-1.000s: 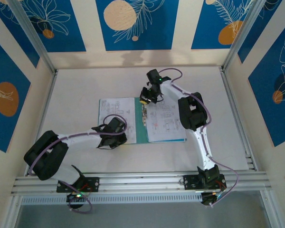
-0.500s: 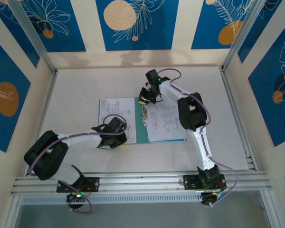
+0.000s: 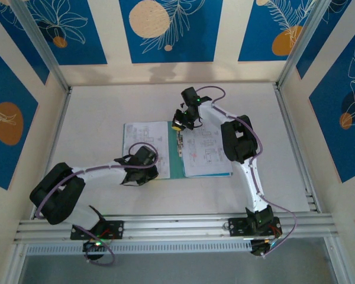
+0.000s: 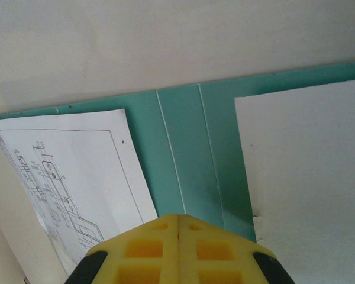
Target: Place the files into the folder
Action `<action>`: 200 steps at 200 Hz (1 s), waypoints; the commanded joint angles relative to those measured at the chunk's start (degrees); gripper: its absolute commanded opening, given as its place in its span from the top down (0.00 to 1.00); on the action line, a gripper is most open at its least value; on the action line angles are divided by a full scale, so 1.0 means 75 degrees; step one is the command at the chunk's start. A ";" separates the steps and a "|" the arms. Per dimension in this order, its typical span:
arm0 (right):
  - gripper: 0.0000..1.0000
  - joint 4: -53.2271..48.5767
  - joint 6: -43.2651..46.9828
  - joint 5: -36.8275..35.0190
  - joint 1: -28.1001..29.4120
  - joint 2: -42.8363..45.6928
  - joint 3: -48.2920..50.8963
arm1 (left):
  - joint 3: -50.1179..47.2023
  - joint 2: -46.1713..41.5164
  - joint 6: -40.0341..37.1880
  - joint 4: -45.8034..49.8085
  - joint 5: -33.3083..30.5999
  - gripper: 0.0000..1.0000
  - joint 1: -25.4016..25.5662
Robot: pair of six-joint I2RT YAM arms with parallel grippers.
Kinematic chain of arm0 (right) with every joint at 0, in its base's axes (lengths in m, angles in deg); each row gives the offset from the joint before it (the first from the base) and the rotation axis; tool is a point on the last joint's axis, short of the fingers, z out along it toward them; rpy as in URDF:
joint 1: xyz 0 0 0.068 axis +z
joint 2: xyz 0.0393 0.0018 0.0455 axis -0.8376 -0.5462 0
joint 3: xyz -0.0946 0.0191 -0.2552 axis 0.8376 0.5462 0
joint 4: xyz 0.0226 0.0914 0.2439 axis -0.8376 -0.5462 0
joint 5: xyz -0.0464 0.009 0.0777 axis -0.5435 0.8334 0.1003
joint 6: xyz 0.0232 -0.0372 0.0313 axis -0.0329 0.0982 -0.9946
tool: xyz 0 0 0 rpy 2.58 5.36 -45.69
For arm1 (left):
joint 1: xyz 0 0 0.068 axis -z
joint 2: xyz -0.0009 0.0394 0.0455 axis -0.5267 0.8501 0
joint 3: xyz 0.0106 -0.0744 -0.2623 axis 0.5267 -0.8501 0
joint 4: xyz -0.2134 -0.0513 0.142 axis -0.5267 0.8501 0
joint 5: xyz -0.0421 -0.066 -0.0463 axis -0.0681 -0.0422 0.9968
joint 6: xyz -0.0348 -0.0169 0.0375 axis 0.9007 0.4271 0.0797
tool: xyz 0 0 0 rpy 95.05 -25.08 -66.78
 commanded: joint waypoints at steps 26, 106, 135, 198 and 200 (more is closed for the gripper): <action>1.00 -0.0075 -0.0041 0.0344 0.0029 0.0353 0.0406 | -0.0163 0.0121 0.0041 0.0189 0.0013 0.91 -0.0069; 1.00 0.0108 -0.0076 0.0466 0.0040 0.0855 0.0766 | -0.0170 0.0157 0.0118 0.0128 0.0001 0.91 -0.0054; 1.00 0.0252 -0.0117 0.0563 0.0033 0.1074 0.1078 | -0.0165 0.0169 0.0160 0.0105 -0.0005 0.91 -0.0054; 1.00 0.0626 -0.0251 0.0633 0.0100 0.1801 0.1872 | -0.0172 0.0240 0.0220 0.0020 -0.0024 0.91 -0.0054; 1.00 0.0618 -0.0253 0.0628 0.0108 0.1820 0.1883 | -0.0172 0.0239 0.0220 0.0019 -0.0023 0.91 -0.0057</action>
